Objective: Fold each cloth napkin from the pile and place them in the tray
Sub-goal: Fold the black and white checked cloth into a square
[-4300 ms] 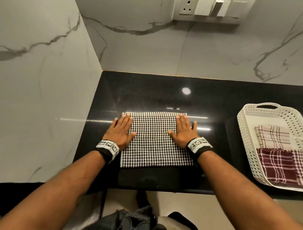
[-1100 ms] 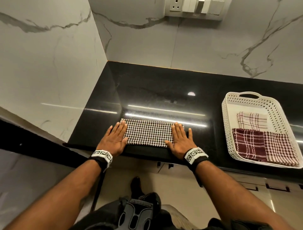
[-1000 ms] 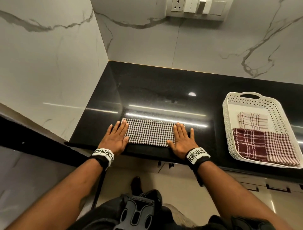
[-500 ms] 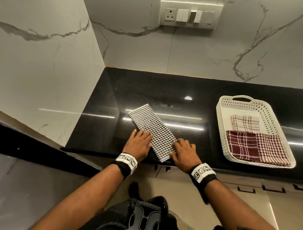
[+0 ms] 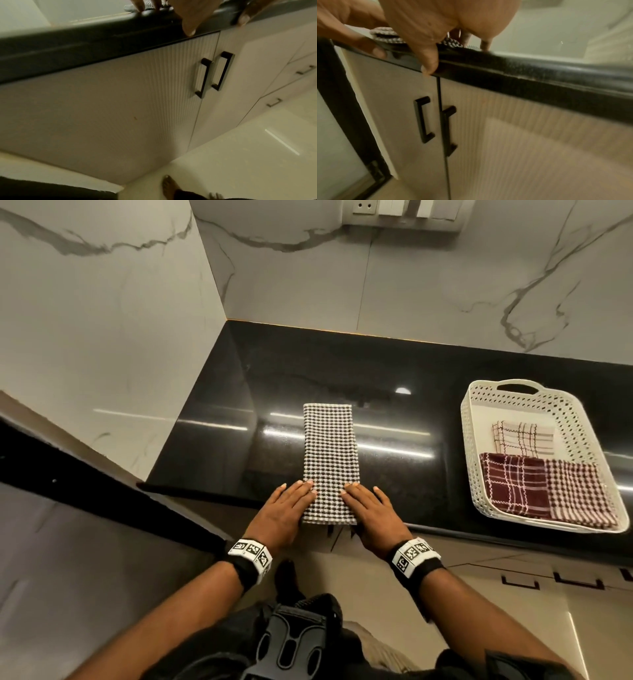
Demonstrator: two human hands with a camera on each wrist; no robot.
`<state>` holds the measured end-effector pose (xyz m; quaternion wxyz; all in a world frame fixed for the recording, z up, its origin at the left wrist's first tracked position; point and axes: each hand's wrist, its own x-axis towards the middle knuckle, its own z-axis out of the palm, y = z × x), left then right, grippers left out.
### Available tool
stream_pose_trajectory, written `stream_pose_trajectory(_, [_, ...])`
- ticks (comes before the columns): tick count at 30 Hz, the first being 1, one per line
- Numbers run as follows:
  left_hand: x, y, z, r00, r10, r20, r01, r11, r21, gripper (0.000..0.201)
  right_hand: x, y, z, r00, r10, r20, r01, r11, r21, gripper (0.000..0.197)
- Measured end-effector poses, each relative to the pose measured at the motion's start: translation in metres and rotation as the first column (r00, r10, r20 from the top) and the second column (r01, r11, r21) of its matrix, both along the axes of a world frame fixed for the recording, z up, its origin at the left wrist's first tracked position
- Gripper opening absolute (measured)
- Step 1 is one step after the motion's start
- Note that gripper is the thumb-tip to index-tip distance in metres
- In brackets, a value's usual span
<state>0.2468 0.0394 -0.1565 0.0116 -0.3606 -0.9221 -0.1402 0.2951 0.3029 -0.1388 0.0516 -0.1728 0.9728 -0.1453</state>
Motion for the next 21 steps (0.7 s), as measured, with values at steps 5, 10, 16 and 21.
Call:
stream_pose_trajectory(5, [0.004,0.003,0.007,0.984,0.104,0.141,-0.148,0.927,0.346,0.031,0.007,-0.008,0.002,0.974,-0.219,-0.063,0.172,0.889,-0.424,0.026])
stream_pose_trajectory(10, [-0.019,0.015,0.033,0.848,0.253,0.466,-0.445,0.817,0.366,0.018,-0.017,-0.021,0.026,0.869,-0.437,0.234,0.490,0.688,-0.536,0.016])
stream_pose_trajectory(16, [-0.053,0.036,0.040,0.753,0.400,0.522,-0.569,0.795,0.210,0.023,-0.049,-0.035,0.032,0.758,-0.583,0.291,0.651,0.699,-0.295,0.023])
stream_pose_trajectory(21, [-0.063,0.050,0.044,0.723,0.525,0.449,-0.609,0.791,0.054,0.027,-0.064,-0.042,0.024,0.735,-0.638,0.230,0.670,0.736,-0.098,0.023])
